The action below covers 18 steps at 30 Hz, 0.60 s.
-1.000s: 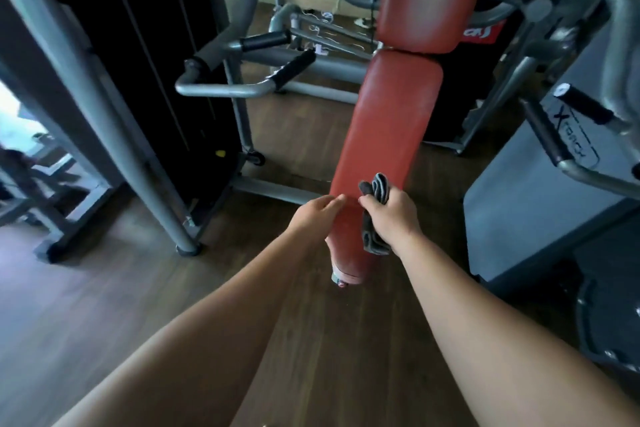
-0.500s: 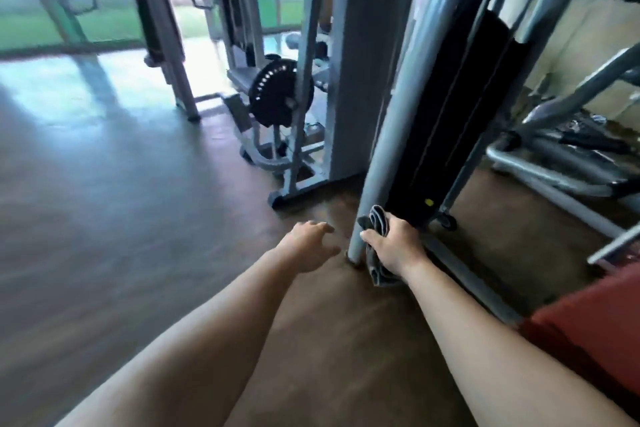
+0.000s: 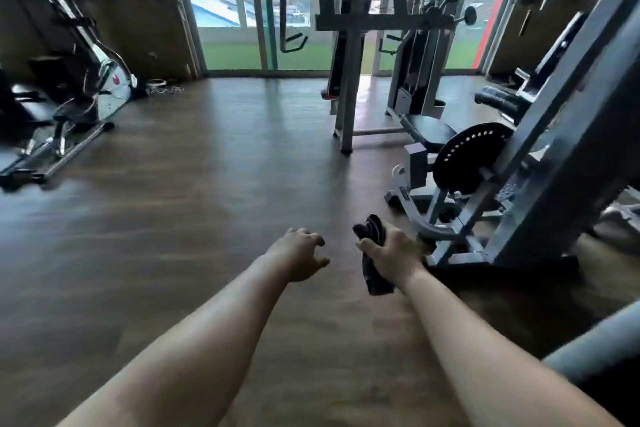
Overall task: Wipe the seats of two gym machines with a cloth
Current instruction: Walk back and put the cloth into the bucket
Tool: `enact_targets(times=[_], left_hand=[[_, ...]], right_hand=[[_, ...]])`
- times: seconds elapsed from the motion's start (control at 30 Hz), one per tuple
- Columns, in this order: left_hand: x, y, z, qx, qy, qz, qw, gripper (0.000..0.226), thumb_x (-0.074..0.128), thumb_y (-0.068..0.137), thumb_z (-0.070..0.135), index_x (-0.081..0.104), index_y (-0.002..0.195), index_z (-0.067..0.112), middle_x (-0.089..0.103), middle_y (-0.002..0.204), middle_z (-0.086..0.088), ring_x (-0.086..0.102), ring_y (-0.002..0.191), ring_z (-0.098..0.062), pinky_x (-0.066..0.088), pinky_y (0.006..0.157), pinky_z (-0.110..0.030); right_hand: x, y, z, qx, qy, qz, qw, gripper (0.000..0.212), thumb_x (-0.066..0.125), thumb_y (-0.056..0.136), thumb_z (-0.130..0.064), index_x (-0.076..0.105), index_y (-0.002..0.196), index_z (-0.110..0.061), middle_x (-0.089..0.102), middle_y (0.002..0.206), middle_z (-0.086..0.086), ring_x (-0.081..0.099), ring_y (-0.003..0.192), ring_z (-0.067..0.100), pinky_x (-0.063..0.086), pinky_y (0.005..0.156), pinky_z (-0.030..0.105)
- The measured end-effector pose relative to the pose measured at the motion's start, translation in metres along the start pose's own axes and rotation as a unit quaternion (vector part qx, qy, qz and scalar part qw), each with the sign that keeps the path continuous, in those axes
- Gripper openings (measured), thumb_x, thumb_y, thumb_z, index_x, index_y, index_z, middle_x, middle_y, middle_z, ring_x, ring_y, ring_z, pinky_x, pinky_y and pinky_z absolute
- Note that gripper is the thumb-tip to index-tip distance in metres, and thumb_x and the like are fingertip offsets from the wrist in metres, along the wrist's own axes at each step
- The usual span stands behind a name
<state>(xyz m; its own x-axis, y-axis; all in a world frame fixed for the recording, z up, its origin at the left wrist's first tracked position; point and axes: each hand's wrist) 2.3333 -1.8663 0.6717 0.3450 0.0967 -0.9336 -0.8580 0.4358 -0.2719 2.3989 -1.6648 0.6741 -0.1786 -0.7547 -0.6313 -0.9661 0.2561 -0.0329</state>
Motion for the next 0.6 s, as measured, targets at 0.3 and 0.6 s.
enact_targets(times=[0.3, 0.6], left_hand=[[-0.082, 0.167, -0.152, -0.086, -0.001, 0.034, 0.996, 0.056, 0.055, 0.097, 0.055, 0.051, 0.147, 0.029, 0.050, 0.150, -0.003, 0.038, 0.143, -0.027, 0.038, 0.115, -0.041], [-0.174, 0.327, -0.306, -0.160, -0.028, 0.044, 0.986, 0.058, 0.053, 0.097, 0.055, 0.050, 0.148, 0.027, 0.050, 0.149, -0.005, 0.038, 0.141, -0.028, 0.038, 0.116, -0.043]], right_hand=[[0.094, 0.234, -0.069, -0.028, 0.118, -0.055, 0.991, 0.027, 0.071, 0.063, -0.049, 0.063, 0.078, -0.028, 0.070, 0.078, 0.004, 0.068, 0.081, 0.032, 0.056, 0.078, 0.051], [0.187, 0.472, -0.170, -0.048, 0.122, -0.121, 0.984, 0.018, 0.076, 0.072, -0.035, 0.065, 0.079, -0.022, 0.067, 0.075, 0.002, 0.065, 0.077, 0.027, 0.055, 0.075, 0.046]])
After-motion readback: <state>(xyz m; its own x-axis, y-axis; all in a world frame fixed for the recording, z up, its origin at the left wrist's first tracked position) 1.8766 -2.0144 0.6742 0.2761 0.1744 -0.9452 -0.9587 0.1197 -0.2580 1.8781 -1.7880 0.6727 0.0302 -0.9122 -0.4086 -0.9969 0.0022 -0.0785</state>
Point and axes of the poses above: each hand's wrist, its own y-axis towards the middle knuckle, its own x-axis out of the palm, z = x × y
